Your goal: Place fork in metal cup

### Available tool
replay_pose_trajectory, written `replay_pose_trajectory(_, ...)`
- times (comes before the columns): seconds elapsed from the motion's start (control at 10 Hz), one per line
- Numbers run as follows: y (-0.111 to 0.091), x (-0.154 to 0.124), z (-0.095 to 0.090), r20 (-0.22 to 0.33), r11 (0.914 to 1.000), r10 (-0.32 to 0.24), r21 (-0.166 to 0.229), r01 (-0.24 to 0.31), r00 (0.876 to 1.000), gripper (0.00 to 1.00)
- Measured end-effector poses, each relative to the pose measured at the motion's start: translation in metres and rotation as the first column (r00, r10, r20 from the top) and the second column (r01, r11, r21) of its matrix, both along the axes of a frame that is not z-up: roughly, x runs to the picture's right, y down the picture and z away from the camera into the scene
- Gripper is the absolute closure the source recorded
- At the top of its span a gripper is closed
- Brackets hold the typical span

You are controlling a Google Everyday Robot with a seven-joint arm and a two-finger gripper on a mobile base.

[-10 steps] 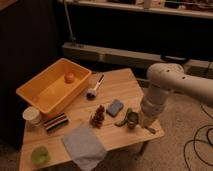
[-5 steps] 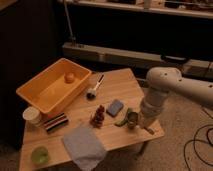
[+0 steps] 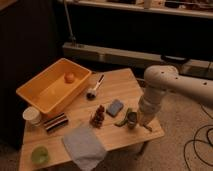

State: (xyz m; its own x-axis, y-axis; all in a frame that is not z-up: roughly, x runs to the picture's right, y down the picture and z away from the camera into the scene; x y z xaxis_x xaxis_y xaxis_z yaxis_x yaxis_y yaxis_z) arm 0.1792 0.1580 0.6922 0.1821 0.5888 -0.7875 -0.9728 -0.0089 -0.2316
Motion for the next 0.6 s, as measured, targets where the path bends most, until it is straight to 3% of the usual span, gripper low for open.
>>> replay_pose_trajectory(0.4,-0.004,0.007,0.009,-0.032,0.9998,0.017,-0.001,-0.018,0.999,0.97)
replay_pose_trajectory(0.6,-0.011,0.001,0.016,-0.04,0.9996,0.025,-0.009,-0.025,0.999,0.77)
